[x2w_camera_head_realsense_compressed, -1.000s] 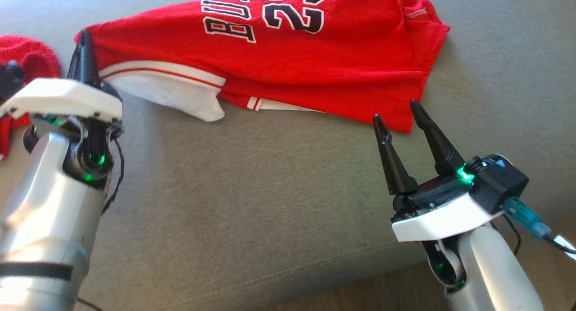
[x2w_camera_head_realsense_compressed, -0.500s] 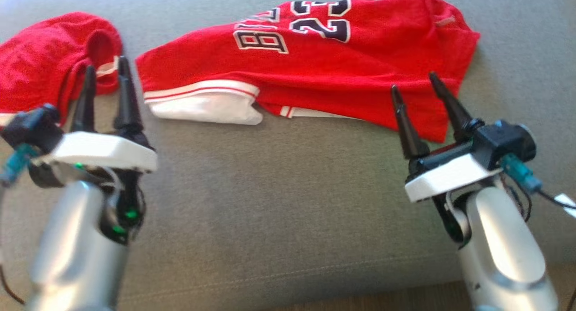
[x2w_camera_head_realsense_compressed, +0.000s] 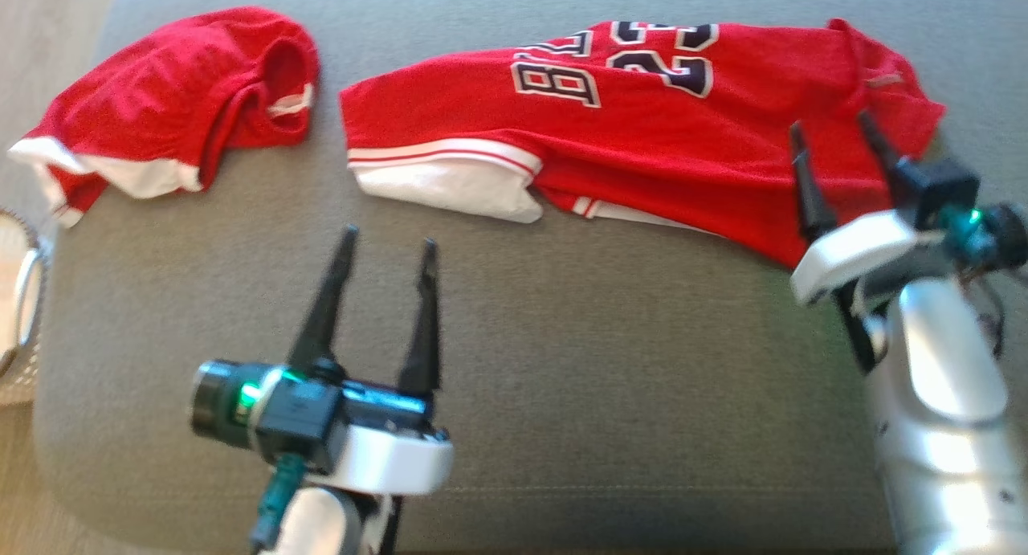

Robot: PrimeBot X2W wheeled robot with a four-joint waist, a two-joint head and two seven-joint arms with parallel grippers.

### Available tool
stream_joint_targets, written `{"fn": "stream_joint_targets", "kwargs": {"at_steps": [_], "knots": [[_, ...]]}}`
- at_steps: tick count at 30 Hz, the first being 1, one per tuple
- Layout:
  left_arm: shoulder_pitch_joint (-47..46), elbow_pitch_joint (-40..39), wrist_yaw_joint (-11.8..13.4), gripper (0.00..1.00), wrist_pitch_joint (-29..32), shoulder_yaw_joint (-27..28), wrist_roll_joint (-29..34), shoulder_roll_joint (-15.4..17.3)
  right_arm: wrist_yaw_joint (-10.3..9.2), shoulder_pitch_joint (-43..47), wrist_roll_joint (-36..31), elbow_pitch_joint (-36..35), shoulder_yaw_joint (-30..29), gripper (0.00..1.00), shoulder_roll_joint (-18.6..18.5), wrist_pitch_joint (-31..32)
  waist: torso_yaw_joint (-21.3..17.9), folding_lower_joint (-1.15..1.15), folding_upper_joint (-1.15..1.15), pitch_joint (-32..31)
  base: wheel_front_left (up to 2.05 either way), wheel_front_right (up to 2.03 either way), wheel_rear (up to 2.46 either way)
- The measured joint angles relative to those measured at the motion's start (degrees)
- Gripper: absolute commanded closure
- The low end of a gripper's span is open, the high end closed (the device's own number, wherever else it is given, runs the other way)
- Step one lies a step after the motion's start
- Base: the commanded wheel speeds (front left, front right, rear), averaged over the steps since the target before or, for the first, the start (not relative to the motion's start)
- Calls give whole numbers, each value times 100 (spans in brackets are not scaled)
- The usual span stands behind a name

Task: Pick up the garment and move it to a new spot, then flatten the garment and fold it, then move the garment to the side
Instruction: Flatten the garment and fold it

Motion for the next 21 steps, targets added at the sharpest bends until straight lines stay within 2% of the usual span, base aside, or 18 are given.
{"fn": "stream_joint_targets", "kwargs": {"at_steps": [3, 7, 11, 15, 18, 21], "knots": [[78, 2, -1, 0, 0, -318, 69, -41, 0, -563, -698, 543, -612, 0, 0, 0, 203, 0, 0, 38, 0, 0, 0], [23, -4, 1, 0, 0, -535, 115, -64, 0, -1222, -2011, 1155, -1694, 0, -2, 18, 471, 0, 0, 167, 0, 0, 0], [-177, -76, 65, 0, 0, -632, 168, -69, 0, -1652, -3123, 1285, -2571, 0, -29, 268, 697, 0, 0, 361, 0, 0, 0], [-307, -94, 124, 0, 0, -743, 166, -87, 0, -1859, -3334, 1255, -2962, 0, -212, 477, 888, 0, 0, 554, 0, 0, 0], [-334, -89, 141, 0, 0, -859, 159, -87, 0, -1858, -3352, 1070, -2864, 0, -503, 827, 998, 0, 0, 686, 0, 0, 0], [-428, -87, 142, 0, 0, -920, 158, -99, 0, -1862, -3352, 891, -2861, 0, -616, 1048, 1080, 0, 0, 798, 0, 0, 0]]}}
